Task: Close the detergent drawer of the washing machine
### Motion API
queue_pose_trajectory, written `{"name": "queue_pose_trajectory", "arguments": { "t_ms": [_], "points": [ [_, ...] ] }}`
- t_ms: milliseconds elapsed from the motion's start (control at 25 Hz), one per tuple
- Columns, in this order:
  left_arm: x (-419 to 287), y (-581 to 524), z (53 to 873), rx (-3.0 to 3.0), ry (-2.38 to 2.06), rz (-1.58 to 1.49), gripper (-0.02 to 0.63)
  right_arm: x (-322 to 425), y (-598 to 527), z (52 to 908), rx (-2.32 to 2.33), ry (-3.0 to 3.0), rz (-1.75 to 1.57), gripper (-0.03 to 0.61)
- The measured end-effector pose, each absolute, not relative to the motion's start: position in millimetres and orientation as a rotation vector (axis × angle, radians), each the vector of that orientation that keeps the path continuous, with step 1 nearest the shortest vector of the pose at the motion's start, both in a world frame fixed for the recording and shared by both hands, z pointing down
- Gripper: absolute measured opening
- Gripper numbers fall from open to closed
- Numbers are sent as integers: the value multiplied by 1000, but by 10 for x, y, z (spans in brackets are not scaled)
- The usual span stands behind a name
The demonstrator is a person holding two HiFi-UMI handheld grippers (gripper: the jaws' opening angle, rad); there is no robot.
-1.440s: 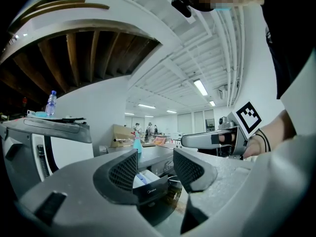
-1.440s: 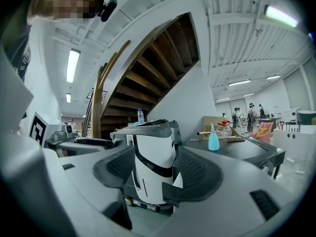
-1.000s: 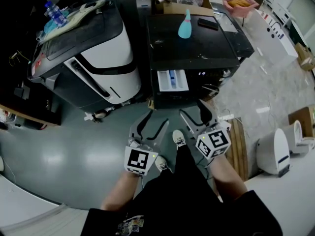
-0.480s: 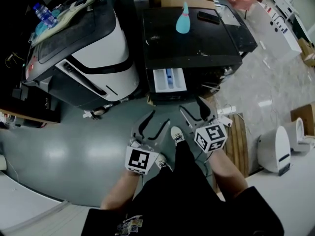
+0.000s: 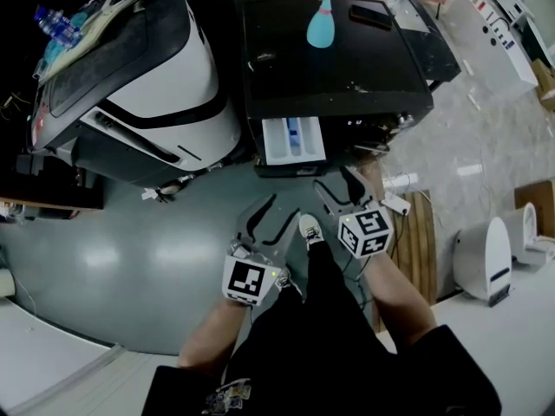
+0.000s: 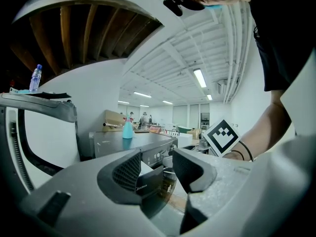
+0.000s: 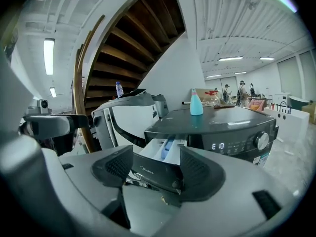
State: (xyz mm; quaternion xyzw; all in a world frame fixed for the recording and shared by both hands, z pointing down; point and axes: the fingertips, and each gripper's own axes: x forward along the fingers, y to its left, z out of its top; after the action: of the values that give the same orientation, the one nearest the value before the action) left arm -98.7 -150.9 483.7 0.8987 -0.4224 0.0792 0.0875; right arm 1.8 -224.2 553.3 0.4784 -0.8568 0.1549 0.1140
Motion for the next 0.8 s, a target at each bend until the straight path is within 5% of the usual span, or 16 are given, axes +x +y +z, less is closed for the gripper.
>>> {"name": "queue_pose_trajectory", "arguments": {
  "t_ms": [800],
  "points": [
    [-930, -1883, 5358, 2581, -1213, 284, 107, 120, -2614, 6397, 1418, -2374, 663, 187]
  ]
}}
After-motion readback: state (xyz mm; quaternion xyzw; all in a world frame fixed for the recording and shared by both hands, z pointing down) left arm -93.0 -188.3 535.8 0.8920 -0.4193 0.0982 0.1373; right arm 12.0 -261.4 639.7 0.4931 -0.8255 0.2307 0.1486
